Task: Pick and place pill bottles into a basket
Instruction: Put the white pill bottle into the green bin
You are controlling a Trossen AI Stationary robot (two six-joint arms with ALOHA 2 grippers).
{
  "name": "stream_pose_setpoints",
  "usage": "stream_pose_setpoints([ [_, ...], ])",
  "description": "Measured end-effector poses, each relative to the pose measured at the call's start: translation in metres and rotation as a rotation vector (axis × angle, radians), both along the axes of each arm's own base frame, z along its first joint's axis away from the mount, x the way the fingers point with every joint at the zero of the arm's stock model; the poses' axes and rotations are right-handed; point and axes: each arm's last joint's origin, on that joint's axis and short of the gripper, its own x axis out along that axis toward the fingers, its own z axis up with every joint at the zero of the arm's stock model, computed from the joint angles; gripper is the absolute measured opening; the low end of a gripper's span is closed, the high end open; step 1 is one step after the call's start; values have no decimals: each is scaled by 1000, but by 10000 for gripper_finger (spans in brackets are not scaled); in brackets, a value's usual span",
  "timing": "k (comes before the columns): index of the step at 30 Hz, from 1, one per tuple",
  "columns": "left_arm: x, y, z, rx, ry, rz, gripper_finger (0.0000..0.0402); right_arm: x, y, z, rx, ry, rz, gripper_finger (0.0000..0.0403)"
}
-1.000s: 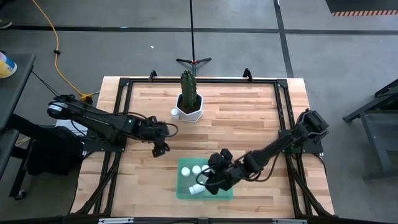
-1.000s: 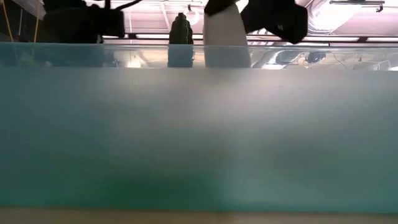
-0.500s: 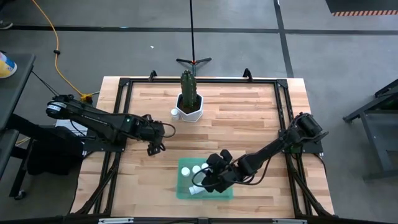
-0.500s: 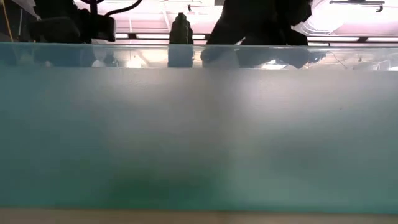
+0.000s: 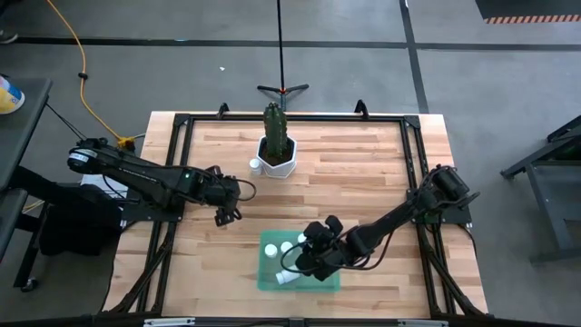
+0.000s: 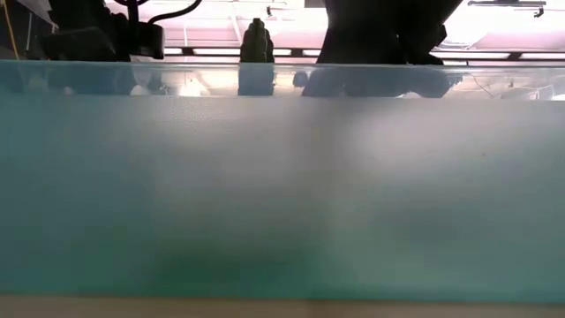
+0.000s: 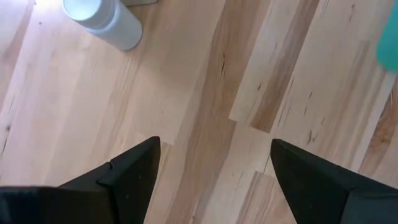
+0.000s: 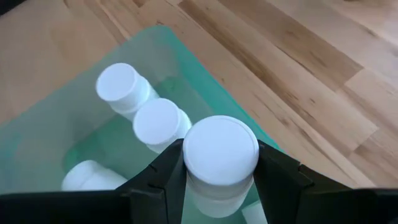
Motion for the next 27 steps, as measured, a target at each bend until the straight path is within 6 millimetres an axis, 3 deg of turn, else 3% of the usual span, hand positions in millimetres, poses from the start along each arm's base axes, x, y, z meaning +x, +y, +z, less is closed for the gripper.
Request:
stream_pose_setpoints([
  [19,0,1,0,24,-4,7,337,9,4,-31,-12,32,-26,145],
  [27,0,1,0,33,-5,10,337,12,6,-34,11,25,-14,161],
])
